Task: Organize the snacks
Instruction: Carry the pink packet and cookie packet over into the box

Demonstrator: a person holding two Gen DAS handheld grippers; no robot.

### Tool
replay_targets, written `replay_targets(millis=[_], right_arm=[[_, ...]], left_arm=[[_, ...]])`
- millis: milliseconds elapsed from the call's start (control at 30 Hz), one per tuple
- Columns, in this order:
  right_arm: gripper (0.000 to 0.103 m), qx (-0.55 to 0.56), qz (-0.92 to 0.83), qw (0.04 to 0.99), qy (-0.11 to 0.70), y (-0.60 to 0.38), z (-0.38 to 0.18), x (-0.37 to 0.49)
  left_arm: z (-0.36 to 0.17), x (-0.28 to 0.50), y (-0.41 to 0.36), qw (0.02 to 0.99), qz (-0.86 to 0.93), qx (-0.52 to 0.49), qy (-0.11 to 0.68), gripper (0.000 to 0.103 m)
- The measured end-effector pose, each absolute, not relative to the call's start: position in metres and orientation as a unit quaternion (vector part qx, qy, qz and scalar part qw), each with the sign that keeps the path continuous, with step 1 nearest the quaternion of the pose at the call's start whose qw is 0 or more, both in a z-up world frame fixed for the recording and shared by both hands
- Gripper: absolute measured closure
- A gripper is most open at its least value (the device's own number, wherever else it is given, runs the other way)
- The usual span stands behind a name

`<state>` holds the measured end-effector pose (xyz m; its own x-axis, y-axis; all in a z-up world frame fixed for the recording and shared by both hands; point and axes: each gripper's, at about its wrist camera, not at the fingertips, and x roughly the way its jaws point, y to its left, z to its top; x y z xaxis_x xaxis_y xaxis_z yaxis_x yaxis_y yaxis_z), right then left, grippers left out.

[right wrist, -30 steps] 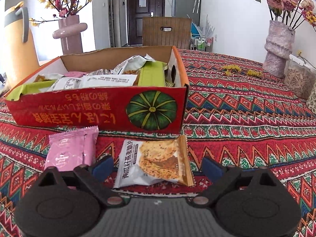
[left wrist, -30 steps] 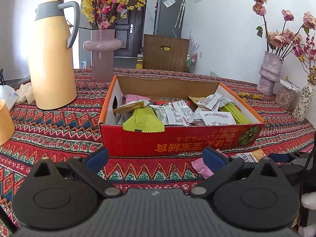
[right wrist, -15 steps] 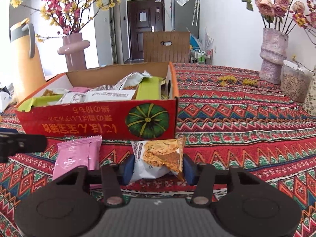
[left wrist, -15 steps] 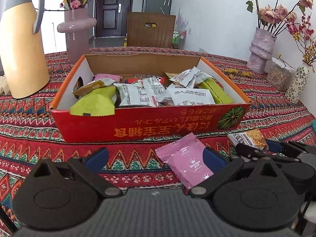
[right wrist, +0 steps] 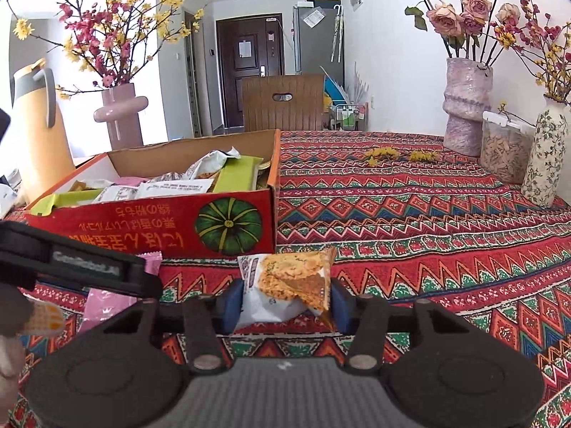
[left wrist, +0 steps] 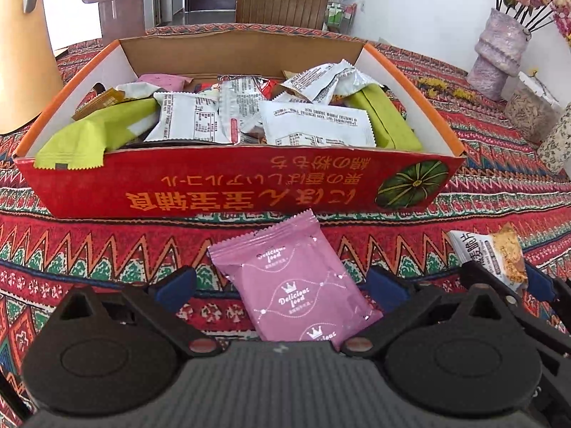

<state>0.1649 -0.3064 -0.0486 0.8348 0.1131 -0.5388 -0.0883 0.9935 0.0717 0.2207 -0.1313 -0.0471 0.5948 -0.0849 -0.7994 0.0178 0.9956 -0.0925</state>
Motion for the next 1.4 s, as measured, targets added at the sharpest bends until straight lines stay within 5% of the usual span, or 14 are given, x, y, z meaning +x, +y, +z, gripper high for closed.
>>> replay_targets(millis=[200,333,1400], right_arm=[[0.054,0.023,0.052,0.958,0.282,-0.307,-0.049,0.165],[0.054,0.022,0.052,0.958,0.283,-0.306,-0.048,0.164],[0.053,0.021,0.088,0.975,0.202,-0.258,0.01,0.215]], left_arm=[[-0.047,0.22,-0.133,0.892,-0.03,-0.022,0.45,0.014],[-0.043,0.214,-0.134,0.896,-0.042,0.002,0.443,0.04],[0.044,0.202,-0.086,0.961,-0.042,0.007,0.275,0.04]])
